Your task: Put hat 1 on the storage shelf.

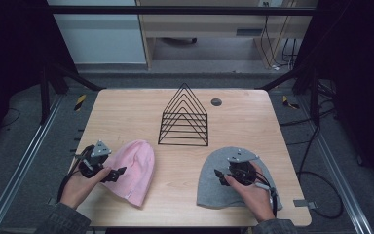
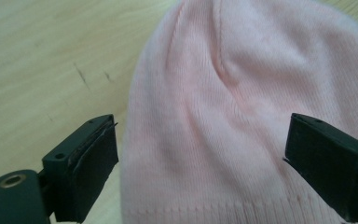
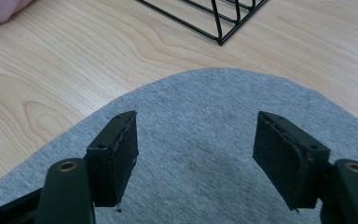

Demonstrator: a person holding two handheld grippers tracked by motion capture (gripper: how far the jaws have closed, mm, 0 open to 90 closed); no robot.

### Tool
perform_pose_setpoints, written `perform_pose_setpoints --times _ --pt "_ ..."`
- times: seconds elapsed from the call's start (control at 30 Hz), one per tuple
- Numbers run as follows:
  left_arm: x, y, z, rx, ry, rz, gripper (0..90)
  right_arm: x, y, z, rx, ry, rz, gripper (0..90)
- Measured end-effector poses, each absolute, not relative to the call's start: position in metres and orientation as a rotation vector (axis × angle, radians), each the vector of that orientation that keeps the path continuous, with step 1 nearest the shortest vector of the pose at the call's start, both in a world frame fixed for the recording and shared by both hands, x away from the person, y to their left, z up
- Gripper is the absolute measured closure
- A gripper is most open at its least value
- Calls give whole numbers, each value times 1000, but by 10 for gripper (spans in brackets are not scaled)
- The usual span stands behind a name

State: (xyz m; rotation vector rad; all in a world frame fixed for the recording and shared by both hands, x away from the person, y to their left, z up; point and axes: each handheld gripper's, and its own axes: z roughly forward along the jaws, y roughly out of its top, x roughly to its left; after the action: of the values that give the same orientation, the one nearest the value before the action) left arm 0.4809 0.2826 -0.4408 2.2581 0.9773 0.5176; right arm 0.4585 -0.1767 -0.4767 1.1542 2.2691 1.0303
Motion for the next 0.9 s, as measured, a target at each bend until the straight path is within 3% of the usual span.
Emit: perform_pose_setpoints --times 0.27,0.37,0.47,0.7,0.9 --pt "526 274 -428 2357 948 487 120 458 -180 -477 1185 2255 1062 352" --pt "545 271 -425 2348 948 481 140 459 -181 -477 1234 2256 1077 284" --pt "558 268 -424 2353 957 499 173 460 -181 -476 1235 2258 1098 270" --pt "572 261 -431 2368 955 457 313 459 -179 -475 1218 2277 1096 320" --pt "577 252 -450 2442 944 403 323 460 -179 -476 1210 2287 1105 333"
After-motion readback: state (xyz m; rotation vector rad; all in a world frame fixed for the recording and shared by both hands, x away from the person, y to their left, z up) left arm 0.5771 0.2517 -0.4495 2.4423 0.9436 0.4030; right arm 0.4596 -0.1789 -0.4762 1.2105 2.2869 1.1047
